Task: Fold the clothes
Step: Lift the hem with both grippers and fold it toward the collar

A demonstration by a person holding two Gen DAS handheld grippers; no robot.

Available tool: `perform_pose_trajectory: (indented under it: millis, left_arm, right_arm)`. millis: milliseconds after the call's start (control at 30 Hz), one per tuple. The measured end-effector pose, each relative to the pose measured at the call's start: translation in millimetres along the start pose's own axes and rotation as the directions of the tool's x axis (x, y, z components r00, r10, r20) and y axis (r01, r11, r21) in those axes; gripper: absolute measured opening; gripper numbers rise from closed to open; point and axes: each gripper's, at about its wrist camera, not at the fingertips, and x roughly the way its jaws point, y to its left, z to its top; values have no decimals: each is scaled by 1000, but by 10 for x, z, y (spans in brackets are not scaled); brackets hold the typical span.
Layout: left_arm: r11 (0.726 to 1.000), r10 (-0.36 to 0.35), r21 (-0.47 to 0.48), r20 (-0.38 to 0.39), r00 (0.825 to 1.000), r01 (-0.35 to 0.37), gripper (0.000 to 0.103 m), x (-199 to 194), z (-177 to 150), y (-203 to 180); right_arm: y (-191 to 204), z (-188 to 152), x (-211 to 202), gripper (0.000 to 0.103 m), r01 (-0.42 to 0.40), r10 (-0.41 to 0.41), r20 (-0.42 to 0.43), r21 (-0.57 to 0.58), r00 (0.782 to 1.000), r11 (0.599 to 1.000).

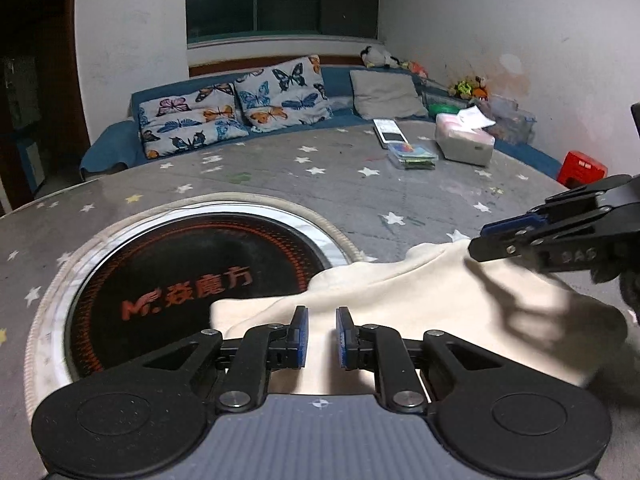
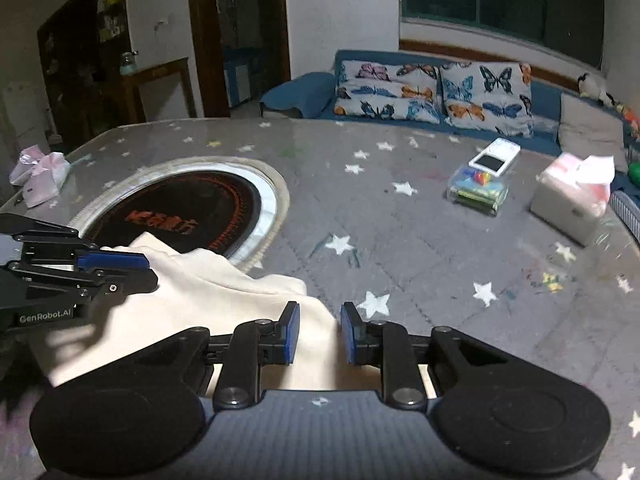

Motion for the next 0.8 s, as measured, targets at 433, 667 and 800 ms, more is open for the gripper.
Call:
perform_pose_trajectory:
  millis: [433, 667, 800]
  left_arm:
    - [993, 97, -67, -15, 995, -98, 19, -26, -123, 367]
    - [997, 52, -64, 15, 999, -51, 19, -24, 28, 238]
    - [999, 41, -13, -2, 999, -41, 19, 138, 116, 67]
  right_arm:
    - [277, -261, -66, 35, -57, 56, -27, -41, 998, 998]
    - [260, -278, -70, 44, -50, 49, -19, -31, 999, 998]
    - [254, -282, -57, 49, -46, 46, -17, -25, 999, 999]
